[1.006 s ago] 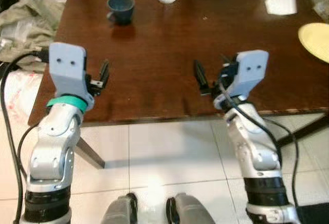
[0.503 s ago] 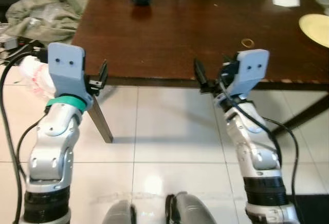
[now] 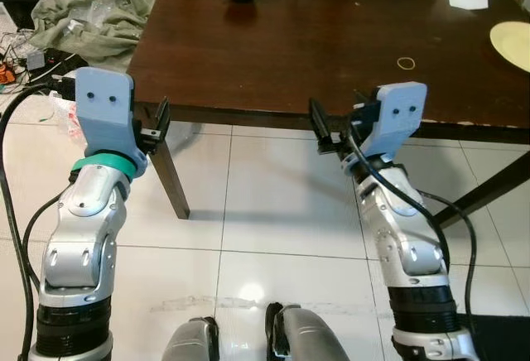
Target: Setting the table
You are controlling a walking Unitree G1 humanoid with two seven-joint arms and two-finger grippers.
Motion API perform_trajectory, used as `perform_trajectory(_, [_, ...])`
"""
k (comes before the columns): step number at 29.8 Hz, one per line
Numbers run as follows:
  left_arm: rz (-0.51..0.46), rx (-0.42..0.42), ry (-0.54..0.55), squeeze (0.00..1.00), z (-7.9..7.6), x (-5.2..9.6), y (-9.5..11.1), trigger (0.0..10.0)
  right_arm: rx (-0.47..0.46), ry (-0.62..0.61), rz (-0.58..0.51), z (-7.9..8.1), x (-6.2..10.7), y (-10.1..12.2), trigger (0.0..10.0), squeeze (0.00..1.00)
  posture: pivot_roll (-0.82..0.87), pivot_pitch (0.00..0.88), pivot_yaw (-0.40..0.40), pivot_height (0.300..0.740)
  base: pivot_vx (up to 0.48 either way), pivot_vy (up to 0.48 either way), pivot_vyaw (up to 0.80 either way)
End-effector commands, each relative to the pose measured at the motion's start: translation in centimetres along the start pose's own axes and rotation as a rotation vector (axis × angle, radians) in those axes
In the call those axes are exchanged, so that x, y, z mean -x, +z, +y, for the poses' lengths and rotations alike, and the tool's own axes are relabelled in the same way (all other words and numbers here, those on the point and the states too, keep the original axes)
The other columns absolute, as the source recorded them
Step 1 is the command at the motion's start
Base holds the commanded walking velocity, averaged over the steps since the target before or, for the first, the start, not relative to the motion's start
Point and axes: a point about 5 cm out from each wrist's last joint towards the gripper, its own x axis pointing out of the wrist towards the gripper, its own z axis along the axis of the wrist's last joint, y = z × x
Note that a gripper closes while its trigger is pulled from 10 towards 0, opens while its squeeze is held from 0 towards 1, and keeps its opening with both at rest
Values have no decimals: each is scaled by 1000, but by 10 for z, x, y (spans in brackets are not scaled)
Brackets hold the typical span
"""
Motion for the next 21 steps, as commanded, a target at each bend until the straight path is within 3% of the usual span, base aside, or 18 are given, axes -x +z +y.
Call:
perform_trajectory(1, [42, -15, 29, 0, 3, 0, -7, 10000, -1, 3, 23, 2, 2, -5, 10000, 0, -96, 78, 18, 740, 0, 0, 800])
perform_trajectory(21, [73, -37, 95, 0, 6, -1, -14, 10000, -8, 29, -7, 5, 1, -1, 10000, 0, -93, 66, 18, 740, 0, 0, 800])
